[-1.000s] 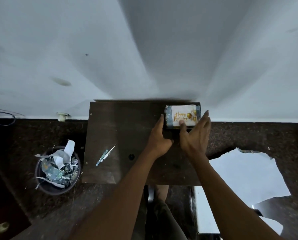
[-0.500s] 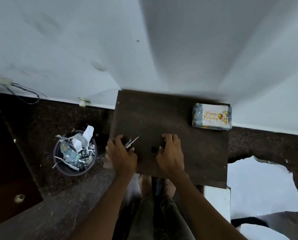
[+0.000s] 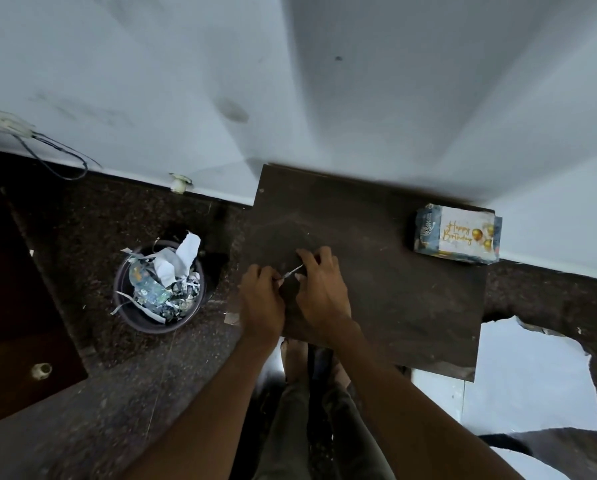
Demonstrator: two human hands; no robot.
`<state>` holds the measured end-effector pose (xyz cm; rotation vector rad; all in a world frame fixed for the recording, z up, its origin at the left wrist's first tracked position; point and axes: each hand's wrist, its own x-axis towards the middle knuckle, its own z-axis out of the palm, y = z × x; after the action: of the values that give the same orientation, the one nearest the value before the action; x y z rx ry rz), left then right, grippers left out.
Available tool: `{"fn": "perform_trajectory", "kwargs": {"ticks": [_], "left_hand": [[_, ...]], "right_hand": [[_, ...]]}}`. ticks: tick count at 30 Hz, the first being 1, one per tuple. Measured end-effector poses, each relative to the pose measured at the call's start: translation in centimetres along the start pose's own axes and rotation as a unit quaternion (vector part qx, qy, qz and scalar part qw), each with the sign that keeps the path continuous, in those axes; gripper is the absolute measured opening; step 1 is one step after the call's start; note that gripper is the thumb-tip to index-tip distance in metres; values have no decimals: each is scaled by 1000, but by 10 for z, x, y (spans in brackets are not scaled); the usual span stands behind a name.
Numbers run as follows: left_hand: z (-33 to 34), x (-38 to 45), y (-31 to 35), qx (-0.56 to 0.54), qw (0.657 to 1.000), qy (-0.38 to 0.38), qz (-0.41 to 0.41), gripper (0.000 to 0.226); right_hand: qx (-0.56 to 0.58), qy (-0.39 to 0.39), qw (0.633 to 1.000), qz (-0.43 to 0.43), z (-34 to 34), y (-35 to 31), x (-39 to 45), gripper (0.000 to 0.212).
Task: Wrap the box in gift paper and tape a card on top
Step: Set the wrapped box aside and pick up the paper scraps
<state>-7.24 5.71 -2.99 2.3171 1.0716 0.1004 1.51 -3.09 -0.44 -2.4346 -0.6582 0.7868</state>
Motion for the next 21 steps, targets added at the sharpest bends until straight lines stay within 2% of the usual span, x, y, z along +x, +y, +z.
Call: {"fn": "perform_trajectory", "kwargs": {"ticks": [4, 6, 9, 11, 14, 18, 21], "left_hand": [[4, 2, -1, 97, 994, -12, 39, 10], [7, 3, -2, 102, 994, -13, 40, 9], [7, 2, 0, -9, 1000, -8, 7, 8], [5, 1, 1, -90, 996, 6, -24, 16], [3, -1, -3, -168, 985, 12, -47, 15], [4, -2, -11, -290, 945, 3, -150, 20], [-6, -2, -17, -338, 919, 25, -201, 29]], "right_hand": [[-42, -15, 997, -67, 2, -4, 5, 43], [-43, -16, 995, -89, 7, -4, 7, 32], [-4, -6, 996, -93, 18, -3, 9, 16], [55, 15, 996, -72, 21, -3, 7, 16], [139, 30, 989, -28, 23, -11, 2, 19], [250, 43, 965, 73, 28, -25, -4, 18], [281, 65, 953, 97, 36, -37, -6, 17]]}}
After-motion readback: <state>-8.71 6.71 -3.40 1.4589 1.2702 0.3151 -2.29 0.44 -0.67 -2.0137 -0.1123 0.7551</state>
